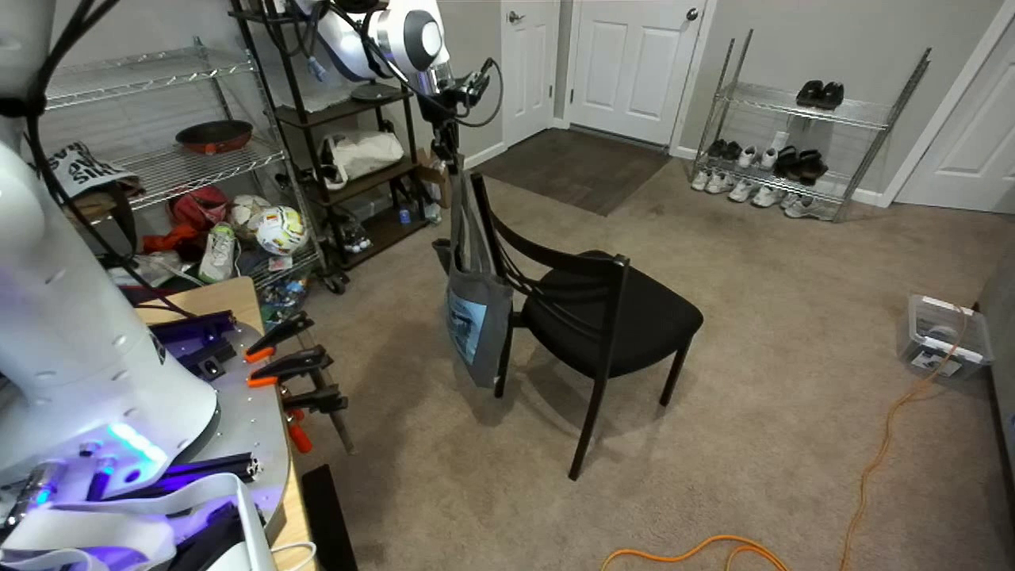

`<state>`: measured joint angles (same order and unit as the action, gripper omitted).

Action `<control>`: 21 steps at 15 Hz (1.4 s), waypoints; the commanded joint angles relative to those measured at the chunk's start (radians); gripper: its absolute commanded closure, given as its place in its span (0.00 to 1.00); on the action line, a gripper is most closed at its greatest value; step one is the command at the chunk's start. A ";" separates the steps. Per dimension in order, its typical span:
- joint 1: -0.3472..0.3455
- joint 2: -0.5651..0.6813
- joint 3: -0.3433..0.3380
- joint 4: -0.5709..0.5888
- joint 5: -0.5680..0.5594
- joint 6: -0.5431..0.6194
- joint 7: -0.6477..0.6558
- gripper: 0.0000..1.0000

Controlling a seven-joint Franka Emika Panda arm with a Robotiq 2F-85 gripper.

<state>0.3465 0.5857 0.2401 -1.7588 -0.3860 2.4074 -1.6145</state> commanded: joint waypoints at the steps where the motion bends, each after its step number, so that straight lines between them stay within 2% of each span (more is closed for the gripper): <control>1: 0.025 0.046 0.026 0.094 0.003 -0.056 0.005 0.98; 13: 0.081 0.207 0.036 0.360 0.026 -0.135 0.004 0.98; 21: 0.179 0.305 0.038 0.546 0.016 -0.187 0.002 0.98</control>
<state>0.4954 0.8554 0.2784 -1.2919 -0.3775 2.2655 -1.6145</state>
